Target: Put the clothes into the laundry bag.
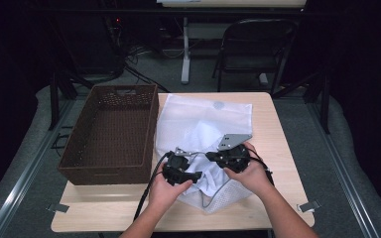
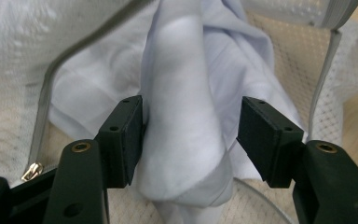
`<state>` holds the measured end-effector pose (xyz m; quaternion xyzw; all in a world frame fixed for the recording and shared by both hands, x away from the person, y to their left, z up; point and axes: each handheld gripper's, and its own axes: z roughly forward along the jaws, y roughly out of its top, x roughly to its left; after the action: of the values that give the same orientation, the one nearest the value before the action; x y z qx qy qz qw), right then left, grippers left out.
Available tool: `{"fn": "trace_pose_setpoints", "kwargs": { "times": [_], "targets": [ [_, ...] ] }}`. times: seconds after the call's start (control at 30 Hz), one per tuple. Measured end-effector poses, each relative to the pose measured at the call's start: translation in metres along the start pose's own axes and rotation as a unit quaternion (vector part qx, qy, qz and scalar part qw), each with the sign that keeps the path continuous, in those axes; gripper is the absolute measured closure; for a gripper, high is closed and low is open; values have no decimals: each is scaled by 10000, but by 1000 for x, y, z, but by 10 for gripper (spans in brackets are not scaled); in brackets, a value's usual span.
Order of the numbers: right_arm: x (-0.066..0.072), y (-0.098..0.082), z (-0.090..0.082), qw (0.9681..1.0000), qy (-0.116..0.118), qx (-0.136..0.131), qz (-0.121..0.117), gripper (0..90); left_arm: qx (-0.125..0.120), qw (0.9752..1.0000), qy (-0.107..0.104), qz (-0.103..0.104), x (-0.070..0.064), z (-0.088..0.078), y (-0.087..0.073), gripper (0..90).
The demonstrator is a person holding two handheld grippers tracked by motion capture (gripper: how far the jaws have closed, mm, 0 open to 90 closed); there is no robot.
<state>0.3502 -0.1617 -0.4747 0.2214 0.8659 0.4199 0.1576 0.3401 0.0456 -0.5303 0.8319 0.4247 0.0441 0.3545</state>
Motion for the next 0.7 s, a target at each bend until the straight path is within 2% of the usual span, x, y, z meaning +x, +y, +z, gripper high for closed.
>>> {"fn": "trace_pose_setpoints", "kwargs": {
  "times": [0.23, 0.5, 0.7],
  "targets": [
    [0, 0, 1, 10000, 4, 9, -31, 891, -25, 10000, 73, 35, -2, 3, -3, 443],
    [1, 0, 1, 10000, 5, 10, -23, 891, 21, 9998, 156, 155, 0, 5, -7, 565],
    [1, 0, 1, 10000, 10, 24, -49, 891, 16, 9999, 108, 82, 4, 7, -10, 644]
  ]
}}
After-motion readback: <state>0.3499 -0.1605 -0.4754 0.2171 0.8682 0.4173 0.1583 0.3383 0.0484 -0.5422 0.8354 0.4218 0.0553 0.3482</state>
